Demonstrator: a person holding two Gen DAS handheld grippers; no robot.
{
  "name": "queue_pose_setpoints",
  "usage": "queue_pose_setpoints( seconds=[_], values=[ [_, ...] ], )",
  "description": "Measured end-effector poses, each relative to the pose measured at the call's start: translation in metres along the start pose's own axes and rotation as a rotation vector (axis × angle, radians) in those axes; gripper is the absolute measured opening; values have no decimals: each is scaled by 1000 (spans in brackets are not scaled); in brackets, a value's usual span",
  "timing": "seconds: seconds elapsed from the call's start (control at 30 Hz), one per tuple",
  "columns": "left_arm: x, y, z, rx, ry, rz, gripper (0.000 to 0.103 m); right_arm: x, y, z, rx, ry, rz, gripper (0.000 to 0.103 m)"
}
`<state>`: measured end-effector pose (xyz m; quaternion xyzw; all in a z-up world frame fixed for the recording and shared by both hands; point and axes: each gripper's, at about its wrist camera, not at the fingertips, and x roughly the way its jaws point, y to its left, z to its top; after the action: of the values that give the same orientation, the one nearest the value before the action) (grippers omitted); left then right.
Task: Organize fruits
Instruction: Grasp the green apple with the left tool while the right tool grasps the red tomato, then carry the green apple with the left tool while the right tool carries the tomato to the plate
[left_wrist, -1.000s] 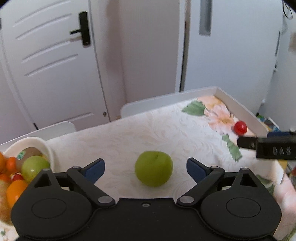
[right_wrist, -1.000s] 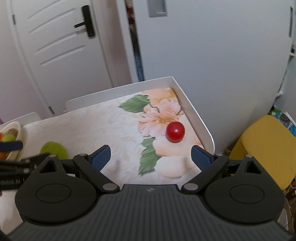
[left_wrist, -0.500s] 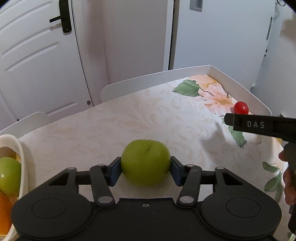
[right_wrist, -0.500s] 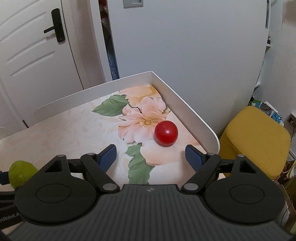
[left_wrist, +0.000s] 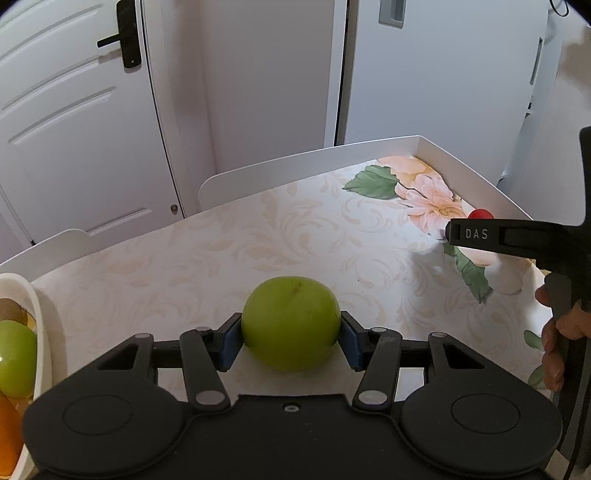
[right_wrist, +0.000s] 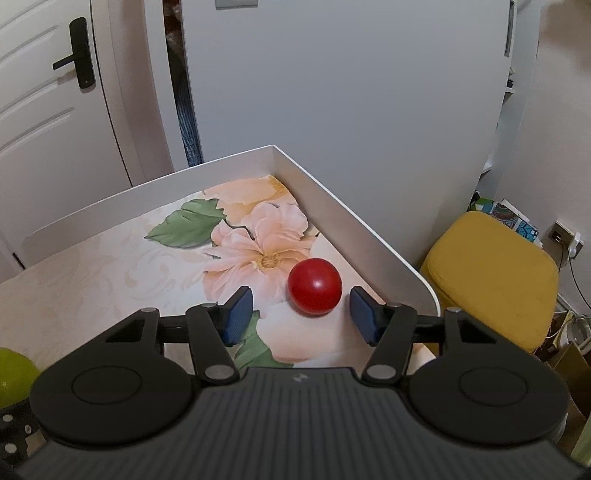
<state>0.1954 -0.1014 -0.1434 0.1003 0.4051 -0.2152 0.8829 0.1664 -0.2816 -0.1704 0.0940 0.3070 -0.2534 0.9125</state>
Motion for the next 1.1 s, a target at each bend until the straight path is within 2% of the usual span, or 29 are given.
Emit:
queue_pose_setpoints(
  seconds=[0.17, 0.3, 0.67, 1.1],
  values=[
    [-2, 0, 0, 0, 2, 6, 58, 2, 0, 3, -3, -5, -9, 68],
    [-3, 1, -2, -8, -2, 18, 58, 3, -1, 4, -20, -14, -14, 46],
    [-26, 7, -7, -60, -37, 68, 58, -22, 1, 12, -49, -25, 62, 46],
    [-91, 25, -9, -187, -139, 150, 58, -86, 37, 29, -187, -38, 252, 46]
  ],
)
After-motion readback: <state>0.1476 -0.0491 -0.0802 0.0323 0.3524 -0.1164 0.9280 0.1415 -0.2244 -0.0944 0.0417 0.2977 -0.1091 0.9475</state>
